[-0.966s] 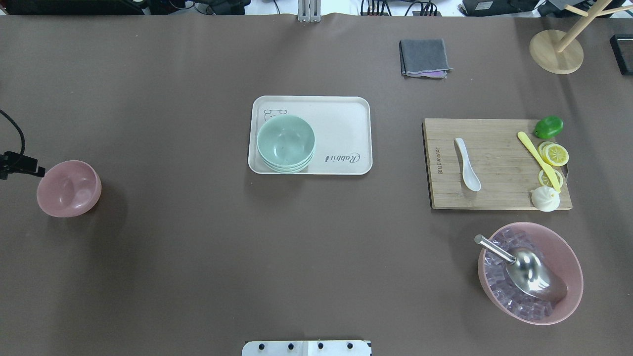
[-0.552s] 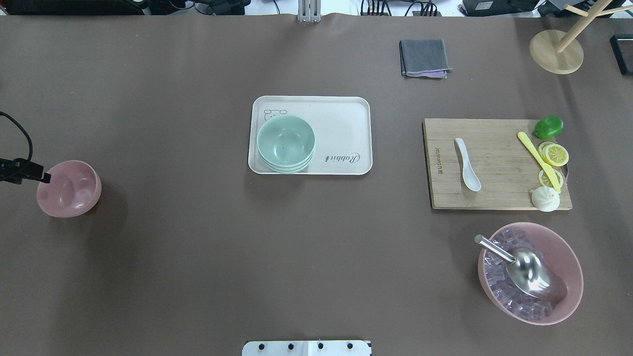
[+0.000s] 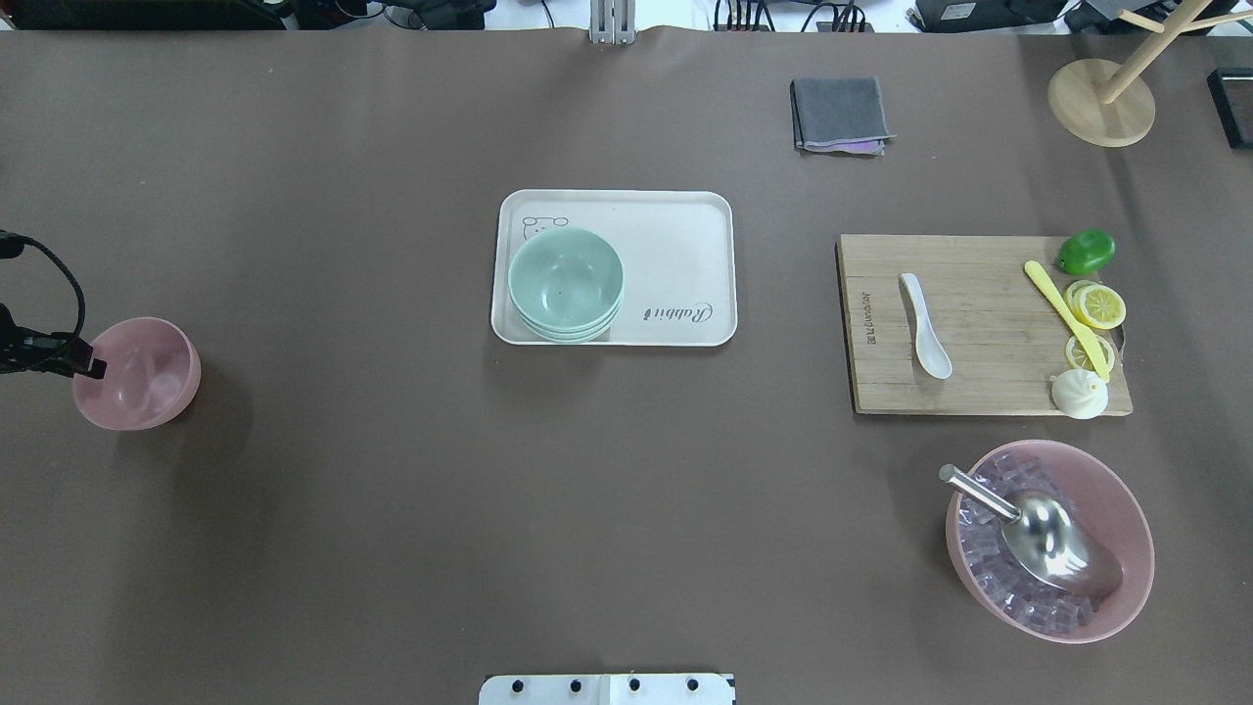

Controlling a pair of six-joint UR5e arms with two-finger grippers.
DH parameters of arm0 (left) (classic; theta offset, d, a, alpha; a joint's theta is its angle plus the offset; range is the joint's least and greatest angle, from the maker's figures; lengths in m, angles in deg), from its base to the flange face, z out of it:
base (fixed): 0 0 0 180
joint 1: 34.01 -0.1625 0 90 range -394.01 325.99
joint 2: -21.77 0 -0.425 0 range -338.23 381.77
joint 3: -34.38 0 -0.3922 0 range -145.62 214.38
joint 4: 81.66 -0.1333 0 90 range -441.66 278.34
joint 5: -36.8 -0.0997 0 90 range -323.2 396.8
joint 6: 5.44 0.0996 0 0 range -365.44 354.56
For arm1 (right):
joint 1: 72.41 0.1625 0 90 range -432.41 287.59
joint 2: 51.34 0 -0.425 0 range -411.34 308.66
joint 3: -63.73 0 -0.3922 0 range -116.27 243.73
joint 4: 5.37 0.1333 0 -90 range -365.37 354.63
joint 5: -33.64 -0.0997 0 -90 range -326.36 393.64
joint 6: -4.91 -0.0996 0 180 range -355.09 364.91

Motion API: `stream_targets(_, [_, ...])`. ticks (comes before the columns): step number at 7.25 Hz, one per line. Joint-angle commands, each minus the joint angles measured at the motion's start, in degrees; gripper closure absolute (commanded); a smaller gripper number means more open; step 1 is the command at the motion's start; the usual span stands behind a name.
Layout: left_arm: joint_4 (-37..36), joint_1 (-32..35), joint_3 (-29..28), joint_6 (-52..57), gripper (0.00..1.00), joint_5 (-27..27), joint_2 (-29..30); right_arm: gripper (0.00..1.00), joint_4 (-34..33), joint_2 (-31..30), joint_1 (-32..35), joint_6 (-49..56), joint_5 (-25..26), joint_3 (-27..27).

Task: Stack pink bowl on green and place spoon
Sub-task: 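Move the left gripper down to the pink bowl rim and grasp it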

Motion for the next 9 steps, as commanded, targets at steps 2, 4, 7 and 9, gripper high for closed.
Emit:
stream_targets(2, [-0.16, 0.05, 0.45, 0.10, 1.00, 4.60, -0.09, 0.00, 0.09, 0.09, 0.00, 0.11, -0.05, -0.05])
stream_targets(4, [-2.26, 7.29, 1.58, 0.10, 1.00, 14.61, 0.27, 0.00, -0.35, 0.96, 0.00, 0.11, -2.42, 2.49])
stream_targets(7, [-13.31, 9.10, 6.05, -0.07, 1.00, 16.51, 6.05, 0.00, -8.52, 10.69, -6.10, -9.38, -2.60, 9.68])
stream_targets(9, [-15.36, 9.19, 7.91, -0.69, 1.00, 16.24, 7.38, 0.00, -7.74, 18.08, -19.53, -25.06, 5.15, 9.01])
